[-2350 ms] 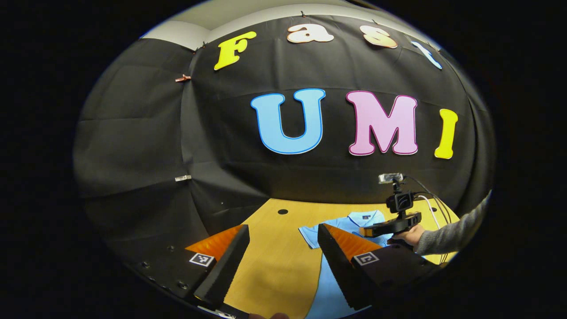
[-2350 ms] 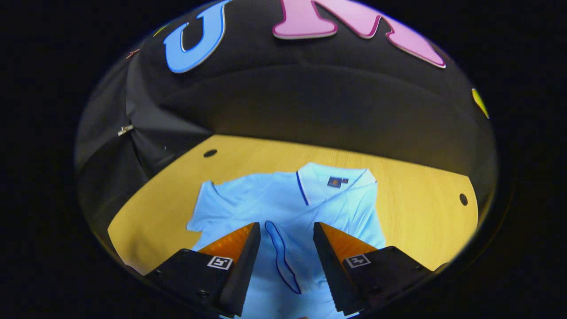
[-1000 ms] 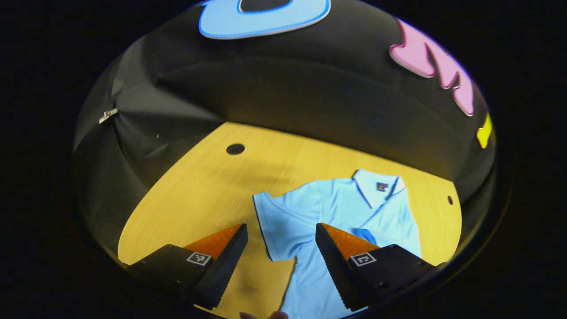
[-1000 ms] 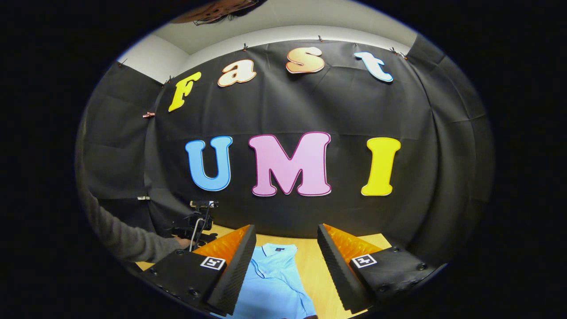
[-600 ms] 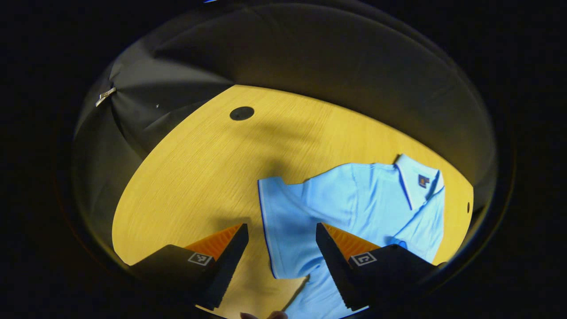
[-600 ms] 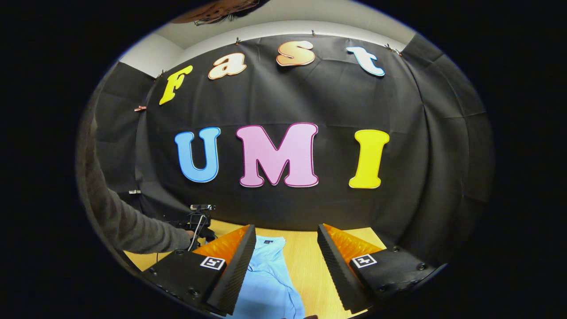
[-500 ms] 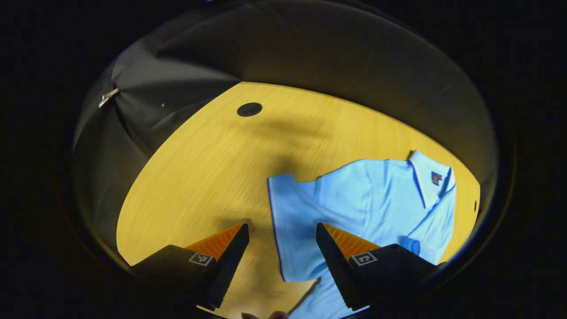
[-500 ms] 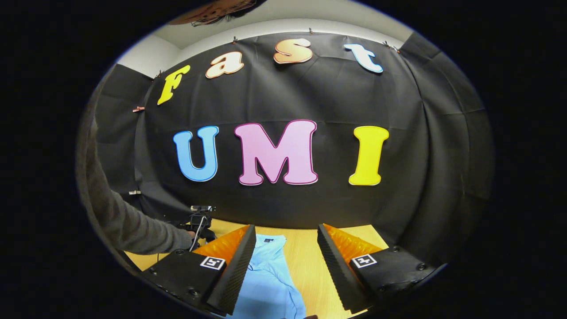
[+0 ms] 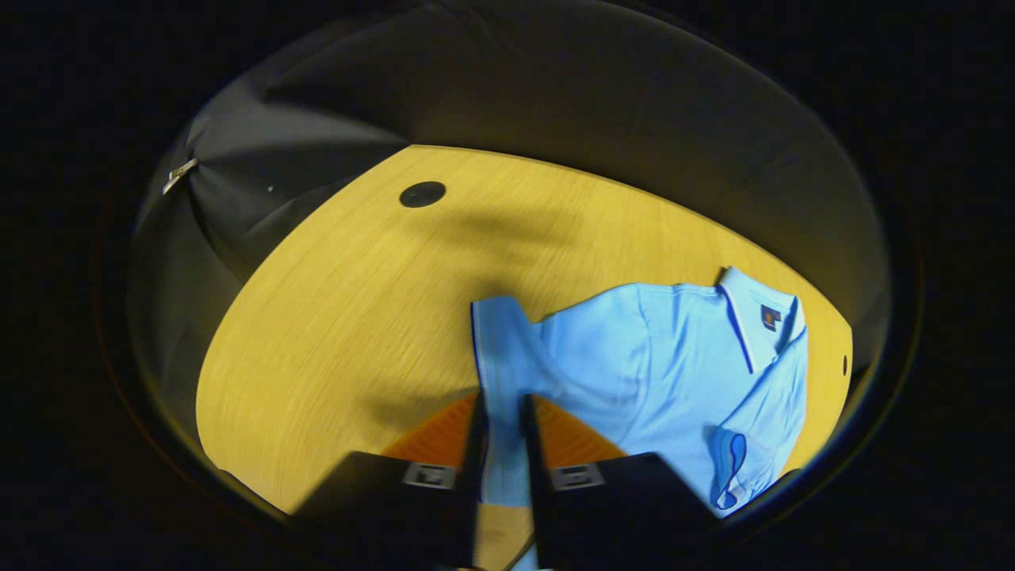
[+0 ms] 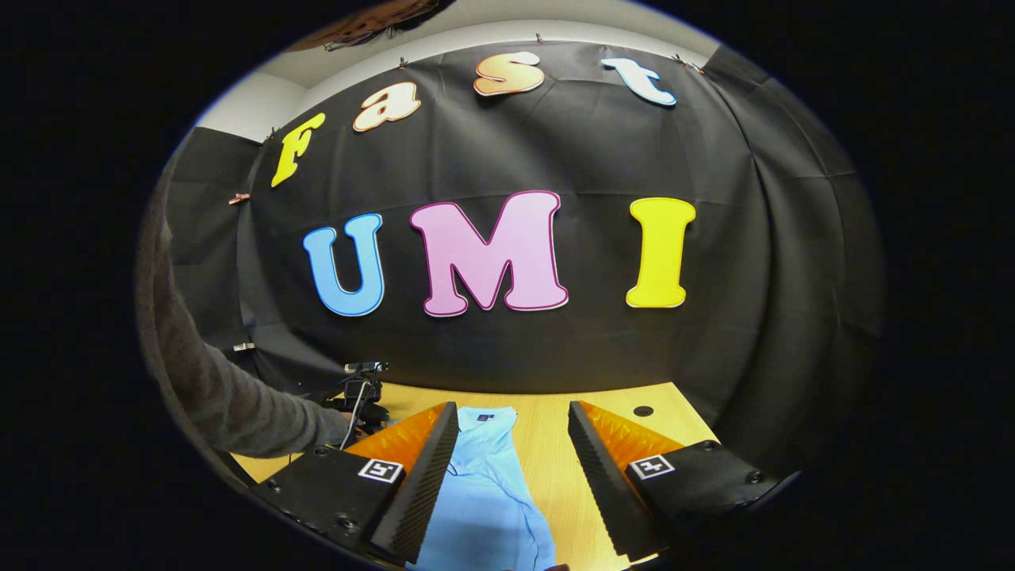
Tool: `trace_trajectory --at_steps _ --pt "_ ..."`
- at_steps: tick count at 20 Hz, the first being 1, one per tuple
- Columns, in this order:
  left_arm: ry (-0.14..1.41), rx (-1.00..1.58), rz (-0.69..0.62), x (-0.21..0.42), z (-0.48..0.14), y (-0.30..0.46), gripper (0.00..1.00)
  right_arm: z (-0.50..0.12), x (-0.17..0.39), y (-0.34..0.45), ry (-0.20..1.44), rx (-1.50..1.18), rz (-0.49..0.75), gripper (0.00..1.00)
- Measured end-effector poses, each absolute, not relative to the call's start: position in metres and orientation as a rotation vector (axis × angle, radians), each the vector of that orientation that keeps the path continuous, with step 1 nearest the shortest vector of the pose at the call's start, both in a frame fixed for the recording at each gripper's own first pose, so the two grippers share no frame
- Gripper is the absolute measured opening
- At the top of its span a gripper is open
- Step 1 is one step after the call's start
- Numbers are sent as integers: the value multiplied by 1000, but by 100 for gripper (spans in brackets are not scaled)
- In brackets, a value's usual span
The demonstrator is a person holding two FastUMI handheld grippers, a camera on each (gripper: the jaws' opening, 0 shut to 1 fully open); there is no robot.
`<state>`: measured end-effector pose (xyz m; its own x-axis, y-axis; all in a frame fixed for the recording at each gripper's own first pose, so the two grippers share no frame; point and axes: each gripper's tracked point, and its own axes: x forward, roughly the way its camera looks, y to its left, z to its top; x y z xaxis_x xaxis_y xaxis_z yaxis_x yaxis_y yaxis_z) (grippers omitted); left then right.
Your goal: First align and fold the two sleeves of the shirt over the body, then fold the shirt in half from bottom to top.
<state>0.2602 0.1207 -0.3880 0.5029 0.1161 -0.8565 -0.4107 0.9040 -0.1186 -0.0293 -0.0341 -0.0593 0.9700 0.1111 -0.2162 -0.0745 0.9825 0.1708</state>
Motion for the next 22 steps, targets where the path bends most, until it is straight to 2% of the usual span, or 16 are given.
trace_trajectory --at_steps 1,2,6,9,15,16,17,22 --pt "994 -348 329 262 -389 117 10 -59 -29 -37 227 158 93 87" --pt "983 -365 319 263 -388 115 7 -59 -30 -40 224 152 92 87" --pt "971 -407 289 263 -385 111 6 -61 -32 -42 227 140 98 87" --pt "889 -403 266 274 -362 103 6 -63 -31 -42 232 152 107 87" --pt "761 -316 73 290 -300 33 6 -58 -33 -45 215 158 111 87" --pt "736 -294 30 289 -289 13 11 -60 -35 -45 217 160 111 87" --pt "716 -275 -18 287 -281 -10 6 -60 -35 -46 219 161 110 88" --pt "703 -217 -193 268 -263 -102 6 -62 -40 -53 219 171 96 87"
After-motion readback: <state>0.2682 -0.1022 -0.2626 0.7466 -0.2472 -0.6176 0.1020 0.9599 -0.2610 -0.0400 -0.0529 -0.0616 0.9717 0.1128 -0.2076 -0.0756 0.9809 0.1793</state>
